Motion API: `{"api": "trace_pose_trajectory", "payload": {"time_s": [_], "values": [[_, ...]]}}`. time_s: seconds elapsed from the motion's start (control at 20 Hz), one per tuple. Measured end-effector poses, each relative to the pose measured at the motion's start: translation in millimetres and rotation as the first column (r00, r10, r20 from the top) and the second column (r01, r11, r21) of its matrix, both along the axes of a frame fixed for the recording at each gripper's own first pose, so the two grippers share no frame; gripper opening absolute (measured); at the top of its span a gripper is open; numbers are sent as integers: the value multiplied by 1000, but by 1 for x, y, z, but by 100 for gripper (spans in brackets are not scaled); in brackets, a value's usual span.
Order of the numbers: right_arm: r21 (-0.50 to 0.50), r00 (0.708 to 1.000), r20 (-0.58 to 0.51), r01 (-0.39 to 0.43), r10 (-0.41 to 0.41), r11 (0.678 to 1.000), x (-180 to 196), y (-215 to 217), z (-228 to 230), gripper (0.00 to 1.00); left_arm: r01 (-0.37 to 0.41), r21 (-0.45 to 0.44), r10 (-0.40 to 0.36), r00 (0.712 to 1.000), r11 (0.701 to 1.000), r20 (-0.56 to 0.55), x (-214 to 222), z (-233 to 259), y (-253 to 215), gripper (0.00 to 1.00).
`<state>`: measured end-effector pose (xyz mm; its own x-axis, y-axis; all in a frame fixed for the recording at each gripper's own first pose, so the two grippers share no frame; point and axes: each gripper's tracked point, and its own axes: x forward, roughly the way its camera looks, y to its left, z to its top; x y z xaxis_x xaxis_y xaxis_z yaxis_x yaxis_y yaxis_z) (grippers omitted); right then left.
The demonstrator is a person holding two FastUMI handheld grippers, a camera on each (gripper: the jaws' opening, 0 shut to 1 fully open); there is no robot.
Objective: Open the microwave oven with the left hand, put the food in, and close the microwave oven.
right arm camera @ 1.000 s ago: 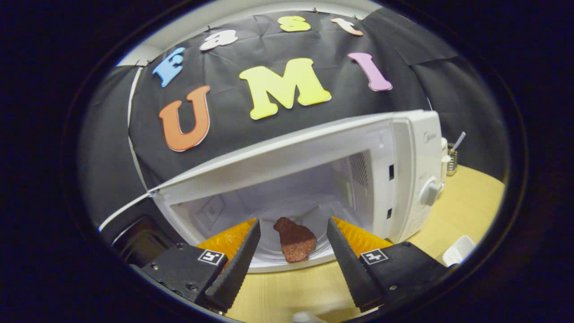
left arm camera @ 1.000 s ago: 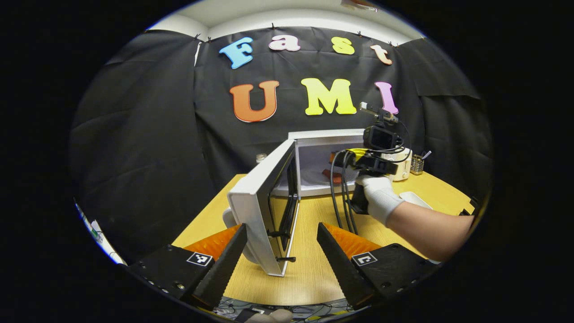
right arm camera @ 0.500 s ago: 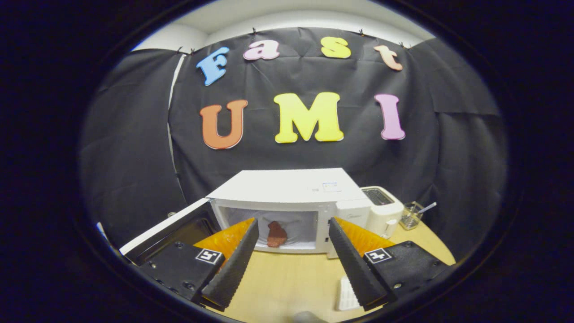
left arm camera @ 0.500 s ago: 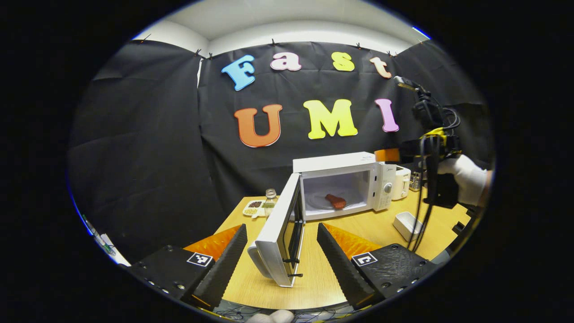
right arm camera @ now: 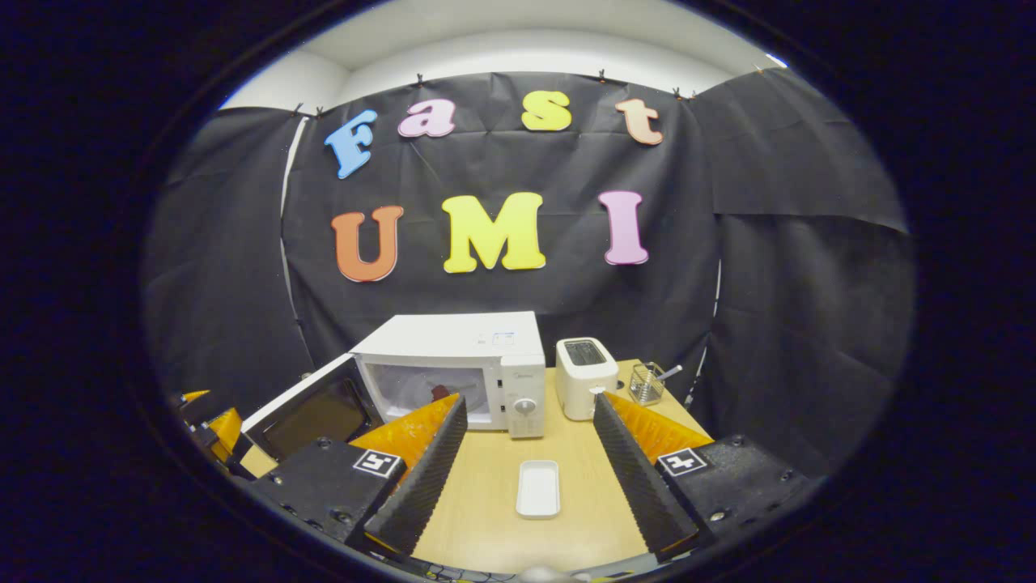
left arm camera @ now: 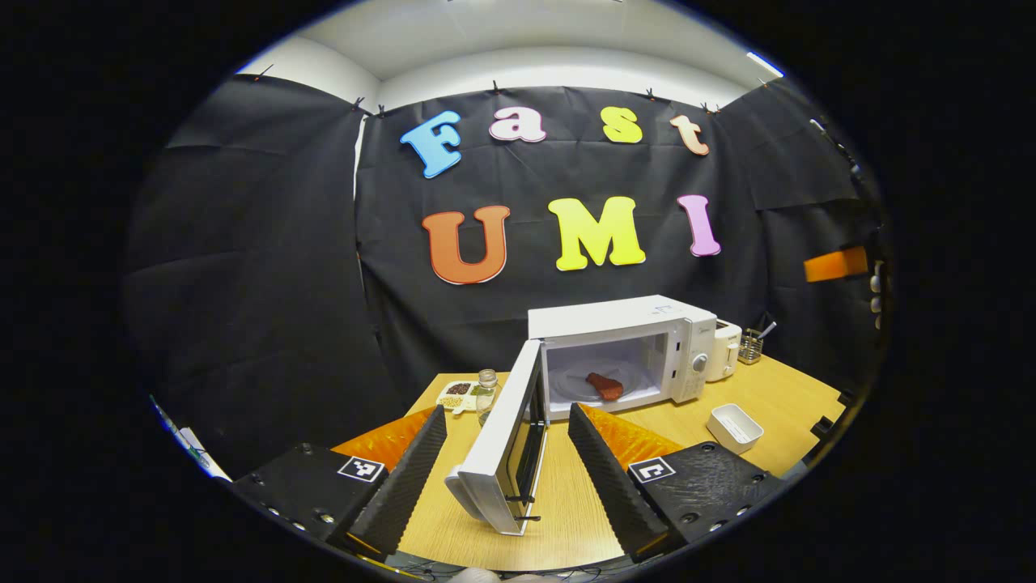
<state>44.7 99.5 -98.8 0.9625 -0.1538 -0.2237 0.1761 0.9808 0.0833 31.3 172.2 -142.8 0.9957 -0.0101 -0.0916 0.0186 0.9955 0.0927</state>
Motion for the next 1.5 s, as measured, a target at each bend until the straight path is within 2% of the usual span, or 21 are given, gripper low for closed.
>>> {"api": "trace_pose_trajectory", "payload": {"time_s": [0.05,0.1,0.15,0.2,0.25,0.3,0.35,0.4,0.45,0.5,0.65,0.7,0.75,0.8,0.95,1.1,1.3,1.45,1.5], "values": [[-5,1000,-1,17,-17,1000,-12,-9,0,91,-2,-2,2,1000,1000,2,0,1,0,83],[-10,999,1,38,-38,999,-22,-18,0,100,0,-4,0,1000,1000,10,0,4,0,87],[-7,999,-3,54,-54,999,-29,-25,-2,100,12,-4,-12,1000,1000,12,-1,4,-2,73],[4,998,-4,62,-61,998,-35,-29,-3,100,6,-1,-6,1000,1000,19,0,6,-2,78],[16,998,-6,64,-63,998,-38,-31,-4,91,15,-8,-15,1000,1000,21,-1,5,-3,62],[21,998,-7,58,-58,998,-41,-31,-3,91,10,-12,-9,1000,1000,30,-3,6,-2,46],[17,998,-7,60,-60,998,-42,-35,-2,100,7,-17,-7,999,1000,41,-5,8,-1,28],[14,998,-2,62,-62,998,-44,-37,1,100,-5,-15,6,999,1000,48,-6,8,0,10],[15,998,1,59,-59,998,-44,-37,2,91,-19,-9,19,998,1000,51,-8,8,3,8],[18,999,0,50,-50,999,-44,-35,3,100,-21,-13,22,998,1000,59,-6,8,6,2],[32,999,6,31,-32,999,-41,-32,6,100,-36,1,36,997,999,63,-3,6,16,0],[35,1000,-2,30,-30,999,-40,-32,5,91,-53,10,52,997,999,64,-2,6,25,0],[37,1000,-8,25,-25,999,-39,-32,2,91,-82,23,80,995,996,58,1,1,38,0],[42,1000,-14,28,-28,999,-39,-33,1,100,-104,23,103,994,994,47,4,-4,50,0],[39,999,-38,29,-28,999,-39,-36,-2,100,-159,24,159,987,987,13,9,-23,80,0],[17,998,-59,40,-39,999,-40,-41,-3,100,-181,38,182,983,983,-25,19,-50,99,0],[10,995,-85,50,-49,999,-43,-46,-6,100,-184,33,186,979,982,-79,29,-81,103,0],[7,993,-100,56,-55,998,-45,-51,-9,100,-159,23,160,980,987,-120,33,-97,90,0],[-1,993,-103,61,-61,998,-45,-52,-10,100,-157,27,160,979,987,-128,34,-100,87,5]]}}
